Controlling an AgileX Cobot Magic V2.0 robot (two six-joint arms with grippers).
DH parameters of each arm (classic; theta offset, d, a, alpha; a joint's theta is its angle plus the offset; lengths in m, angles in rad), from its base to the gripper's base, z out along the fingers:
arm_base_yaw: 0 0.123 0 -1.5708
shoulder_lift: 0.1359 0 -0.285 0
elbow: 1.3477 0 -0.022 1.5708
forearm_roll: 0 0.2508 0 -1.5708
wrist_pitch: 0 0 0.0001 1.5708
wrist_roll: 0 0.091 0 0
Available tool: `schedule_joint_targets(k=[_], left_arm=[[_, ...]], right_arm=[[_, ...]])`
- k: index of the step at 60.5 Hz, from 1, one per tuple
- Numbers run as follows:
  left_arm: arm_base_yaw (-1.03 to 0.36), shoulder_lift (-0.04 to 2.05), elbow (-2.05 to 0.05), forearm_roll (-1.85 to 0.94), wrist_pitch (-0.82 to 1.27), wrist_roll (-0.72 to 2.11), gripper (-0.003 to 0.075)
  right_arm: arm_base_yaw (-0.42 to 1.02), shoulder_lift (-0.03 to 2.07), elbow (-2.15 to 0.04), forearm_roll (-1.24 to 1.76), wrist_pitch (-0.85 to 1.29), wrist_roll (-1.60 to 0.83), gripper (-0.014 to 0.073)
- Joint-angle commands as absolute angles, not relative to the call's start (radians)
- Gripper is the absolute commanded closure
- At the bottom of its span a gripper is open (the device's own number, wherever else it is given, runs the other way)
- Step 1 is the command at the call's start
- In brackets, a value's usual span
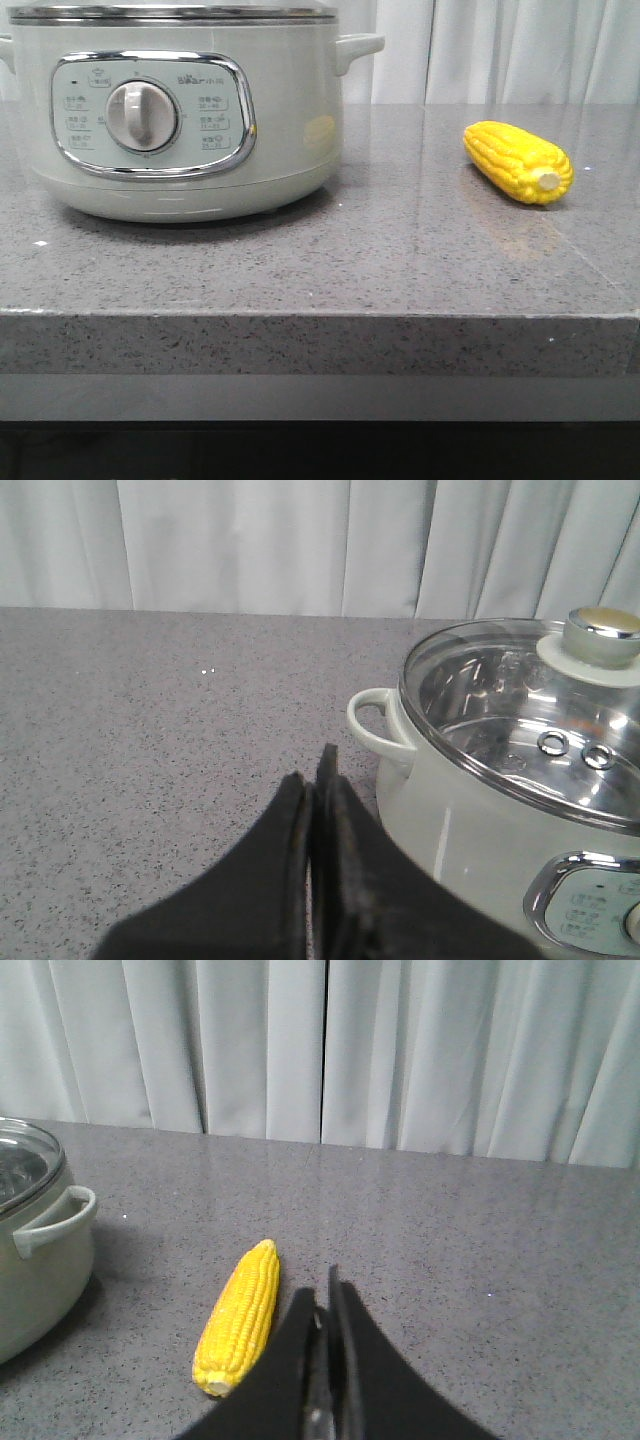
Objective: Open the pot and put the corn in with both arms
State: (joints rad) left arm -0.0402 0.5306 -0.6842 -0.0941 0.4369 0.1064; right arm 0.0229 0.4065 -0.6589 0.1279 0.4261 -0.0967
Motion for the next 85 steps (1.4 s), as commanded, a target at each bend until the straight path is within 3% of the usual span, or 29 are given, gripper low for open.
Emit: schedule_joint_targets(k=[1, 4, 6, 12, 17, 28, 40, 62, 72, 85], left_arm=[[-0.039, 0.539, -0.723, -0.108, 0.366, 0.099, 0.0633], [-0.039, 0.539, -0.723, -0.108, 0.366, 0.099, 0.0512], [-0.039, 0.539, -0.723, -0.108, 0.366, 0.099, 0.0401], [-0.039, 0.539, -0.723, -0.108, 0.367, 0.099, 0.0143], [-0.039, 0.542, -0.723, -0.111, 0.355, 0.099, 0.0054], [-0.039, 0.576, -0.736, -0.216, 0.296, 0.104, 0.0079], [-0.062, 0.760, -0.927, -0.235, 0.428, 0.129, 0.0111], [-0.312, 1.177, -1.367, -0.235, 0.535, 0.245, 0.0273], [-0.351, 1.371, -1.601, -0.248, 0.773, 0.229, 0.0258], [-0.351, 1.577, -1.845, -0.291, 0.984, 0.229, 0.0122]], right_arm=[[0.016, 0.422, -0.696, 0.119, 0.360, -0.102, 0.0486], [0.016, 0.422, -0.696, 0.119, 0.360, -0.102, 0.0374], [0.016, 0.422, -0.696, 0.119, 0.360, -0.102, 0.0255], [0.016, 0.422, -0.696, 0.119, 0.361, -0.102, 0.0078], [0.016, 0.422, -0.696, 0.119, 0.361, -0.102, 0.0020], [0.016, 0.422, -0.696, 0.119, 0.365, -0.102, 0.0022], [0.016, 0.422, -0.696, 0.119, 0.366, -0.102, 0.0022], [0.016, 0.422, -0.696, 0.119, 0.397, -0.102, 0.0022], [0.016, 0.422, -0.696, 0.119, 0.396, -0.102, 0.0022], [0.016, 0.422, -0.696, 0.119, 0.396, -0.102, 0.0022]])
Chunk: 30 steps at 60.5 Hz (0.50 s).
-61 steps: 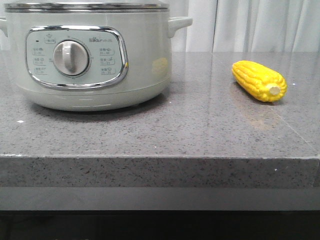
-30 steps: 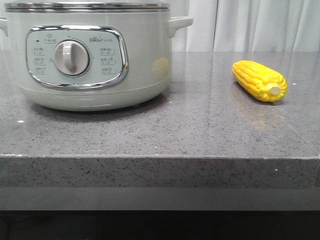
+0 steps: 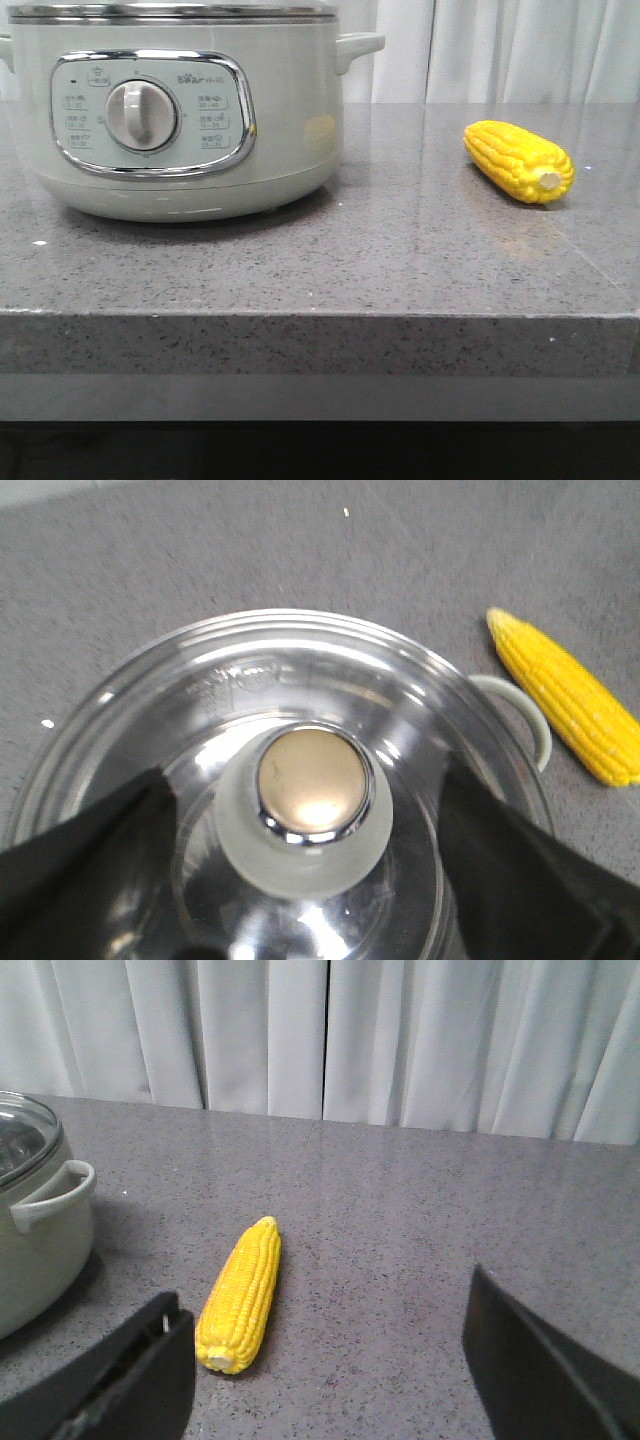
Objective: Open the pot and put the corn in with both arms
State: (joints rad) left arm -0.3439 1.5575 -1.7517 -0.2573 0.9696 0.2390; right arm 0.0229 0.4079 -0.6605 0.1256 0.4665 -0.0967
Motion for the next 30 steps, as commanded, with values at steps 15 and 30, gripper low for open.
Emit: schedule_joint_targets(k=[15, 30], left_arm=[[-0.351, 1.653, -1.887, -0.294, 0.994, 0.229, 0.0109], [-0.351, 1.678, -1.887, -0.294, 0.992, 0.229, 0.0113]], right_arm=[[0.016, 0.422, -0.696, 0.119, 0.396, -0.102, 0.0022], [0.016, 0.422, -0.696, 0.119, 0.396, -0.102, 0.0022]])
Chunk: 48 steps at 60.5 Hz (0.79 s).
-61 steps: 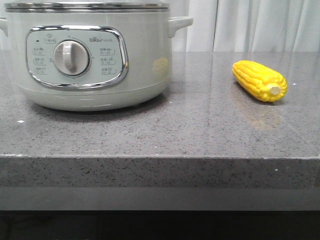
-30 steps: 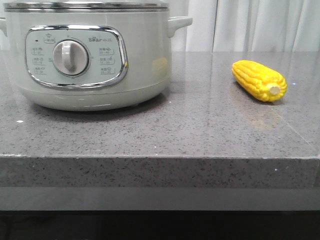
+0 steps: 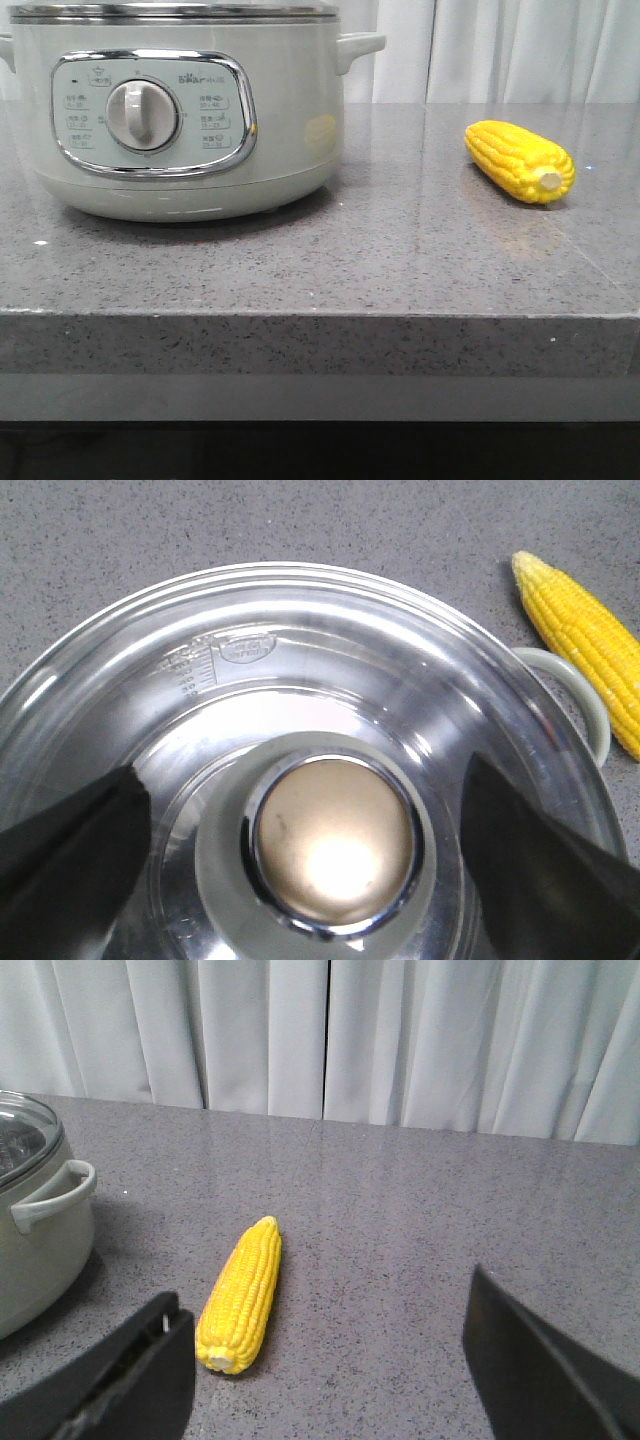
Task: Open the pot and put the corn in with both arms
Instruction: 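Lift the glass lid off the pot with the left gripper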
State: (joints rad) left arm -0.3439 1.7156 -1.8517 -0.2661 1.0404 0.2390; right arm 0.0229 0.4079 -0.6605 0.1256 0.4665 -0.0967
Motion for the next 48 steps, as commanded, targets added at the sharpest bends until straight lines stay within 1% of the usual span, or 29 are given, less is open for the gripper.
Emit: schedule_joint_targets(k=[1, 6, 14, 31, 38, 48], left_arm=[[-0.351, 1.678, -1.887, -0.294, 0.992, 0.229, 0.0117], [-0.351, 1.678, -1.887, -0.294, 0.994, 0.229, 0.0153], [-0.351, 1.685, -1.887, -0.294, 1.005, 0.229, 0.0258], [-0.351, 1.689, -1.887, -0.294, 1.009, 0.229, 0.0439], [-0.351, 1.689, -1.887, -0.294, 1.009, 0.229, 0.0468], [-0.351, 1.675, -1.921, -0.294, 1.009, 0.229, 0.0469]], right_arm=[[0.016, 0.422, -0.696, 0.119, 0.396, -0.102, 0.0022], [0.016, 0.422, -0.696, 0.119, 0.396, -0.102, 0.0022], [0.016, 0.422, -0.696, 0.119, 0.396, -0.102, 0.0022], [0.016, 0.422, -0.696, 0.119, 0.396, -0.102, 0.0022], [0.016, 0.422, -0.696, 0.119, 0.396, -0.102, 0.0022], [0.016, 0.422, -0.696, 0.119, 0.396, -0.102, 0.0022]])
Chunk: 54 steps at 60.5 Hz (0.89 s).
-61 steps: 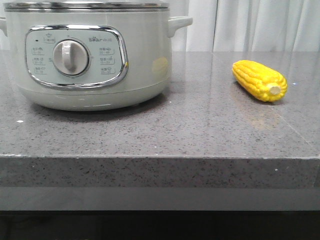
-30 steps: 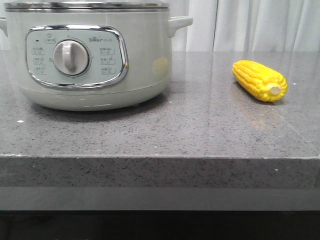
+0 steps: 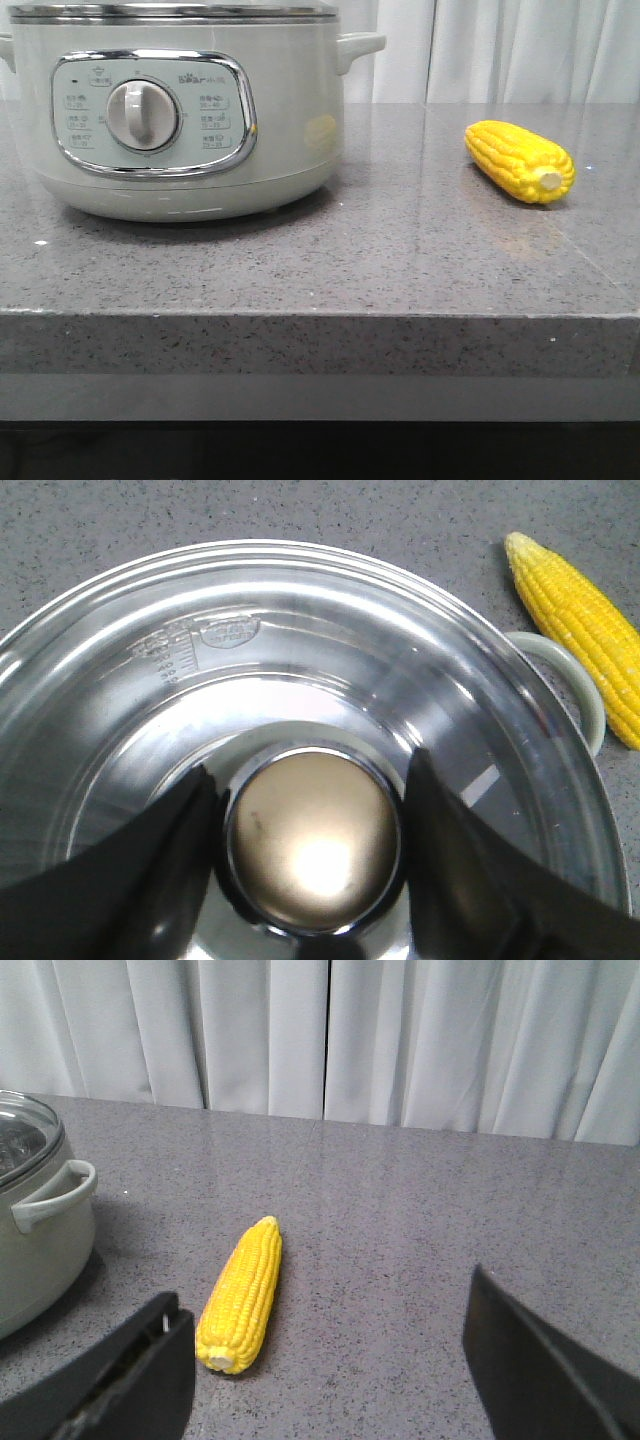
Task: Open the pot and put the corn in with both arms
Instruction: 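Lift the glass lid off the pot with the left gripper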
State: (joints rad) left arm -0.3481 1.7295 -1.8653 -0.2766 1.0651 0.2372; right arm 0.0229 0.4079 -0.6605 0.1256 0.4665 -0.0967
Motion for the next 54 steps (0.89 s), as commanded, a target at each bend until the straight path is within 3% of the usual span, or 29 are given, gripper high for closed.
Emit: schedule_joint_targets(k=[1, 29, 54], left_arm=[[-0.351, 1.673, -1.925, -0.294, 1.009, 0.229, 0.0469], [-0.351, 1.531, -1.923, -0.306, 0.994, 0.254, 0.0469], [-0.351, 1.136, -1.410, -0.354, 0.798, 0.323, 0.0469]], right_arm=[[0.016, 0.422, -0.696, 0.119, 0.396, -0.102, 0.0022], [0.016, 0.422, -0.696, 0.119, 0.396, -0.102, 0.0022], [0.016, 0.438, -0.696, 0.119, 0.398, -0.102, 0.0022]])
